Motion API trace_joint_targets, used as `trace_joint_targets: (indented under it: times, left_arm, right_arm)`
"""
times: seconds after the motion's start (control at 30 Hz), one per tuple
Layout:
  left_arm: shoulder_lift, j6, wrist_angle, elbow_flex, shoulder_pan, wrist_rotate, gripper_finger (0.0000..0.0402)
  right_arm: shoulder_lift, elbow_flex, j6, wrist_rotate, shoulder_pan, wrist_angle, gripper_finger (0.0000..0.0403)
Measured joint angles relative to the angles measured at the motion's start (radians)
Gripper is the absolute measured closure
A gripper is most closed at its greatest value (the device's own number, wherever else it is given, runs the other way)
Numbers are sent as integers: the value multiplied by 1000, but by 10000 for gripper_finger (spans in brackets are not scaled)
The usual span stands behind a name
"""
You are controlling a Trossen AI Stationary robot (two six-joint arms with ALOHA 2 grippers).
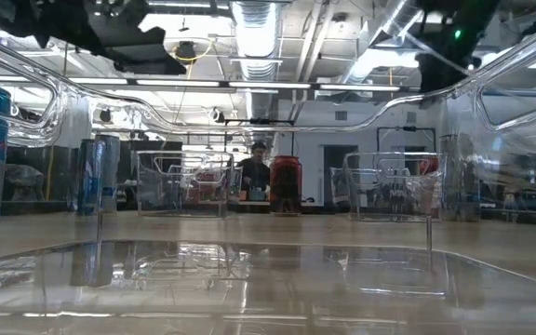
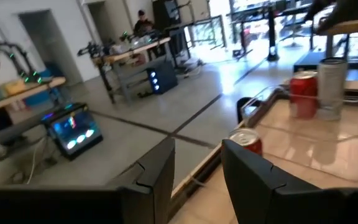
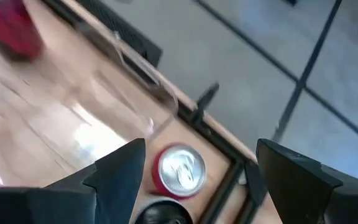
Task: Sort soda cans
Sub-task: Put the top right white-blue soda can into the top right transparent bin
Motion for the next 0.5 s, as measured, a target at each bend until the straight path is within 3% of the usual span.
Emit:
trace_joint_targets:
  times: [0.3,0.5]
  left_arm:
    - [86,-118,-207,134,56,44,273]
    - [158,-123,-267,224,56,50,273]
  right_arm:
    - [100,16,1,-154,-79,-117,78]
    - [132,45,42,-160,-104,-217,78]
